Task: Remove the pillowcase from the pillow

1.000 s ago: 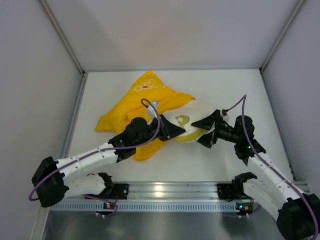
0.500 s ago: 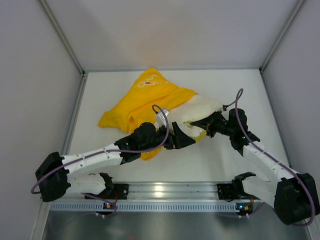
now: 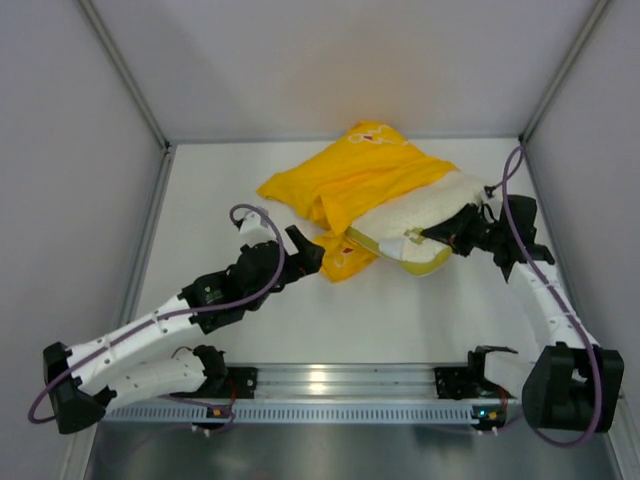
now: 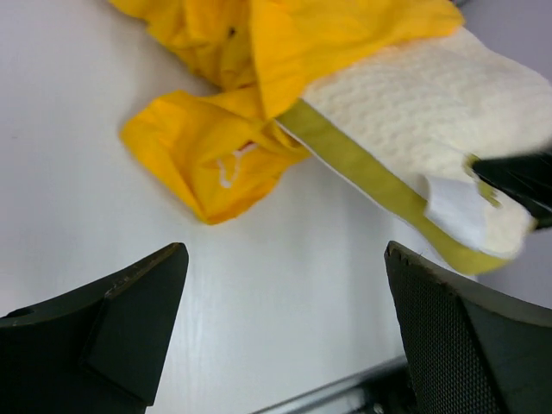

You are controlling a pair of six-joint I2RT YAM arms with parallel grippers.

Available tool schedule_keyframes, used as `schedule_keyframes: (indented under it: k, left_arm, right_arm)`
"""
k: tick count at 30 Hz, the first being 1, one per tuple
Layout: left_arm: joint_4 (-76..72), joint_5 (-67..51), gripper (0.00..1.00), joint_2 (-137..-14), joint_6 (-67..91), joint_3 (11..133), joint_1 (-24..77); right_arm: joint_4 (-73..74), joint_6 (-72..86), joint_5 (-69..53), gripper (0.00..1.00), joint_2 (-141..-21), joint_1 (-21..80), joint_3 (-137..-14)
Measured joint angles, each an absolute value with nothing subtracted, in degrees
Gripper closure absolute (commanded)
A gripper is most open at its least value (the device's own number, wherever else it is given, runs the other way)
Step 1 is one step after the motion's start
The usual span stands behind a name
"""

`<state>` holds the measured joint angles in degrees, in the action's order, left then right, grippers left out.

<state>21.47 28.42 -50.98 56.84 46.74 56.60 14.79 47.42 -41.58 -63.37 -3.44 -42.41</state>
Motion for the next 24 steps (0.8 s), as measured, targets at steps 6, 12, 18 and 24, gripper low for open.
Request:
schedule_keyframes:
  k: [6, 12, 18, 24]
  left_arm:
    - [23.8, 30.9, 0.01, -58.4, 55.4, 46.7, 51.1]
    - [24.1, 28.5, 0.01, -62.5, 54.7, 47.2, 38.3]
    - [24.8, 25.7, 0.01, -71.4, 56.8, 51.5, 26.1]
    - [26.0, 18.5, 0.01, -82.1, 61.1, 53.0, 16.3]
  right_arm:
    - [21.0, 41.3, -48.3, 1.00, -56.8, -3.1, -42.2]
    - [24.4, 41.7, -52.7, 1.00, -43.7, -2.3, -37.1]
    - [26.7, 43.6, -55.5, 1.00, -39.5, -2.0, -36.8]
    - [26.9, 43.8, -55.8, 1.00, -39.6, -2.0, -36.8]
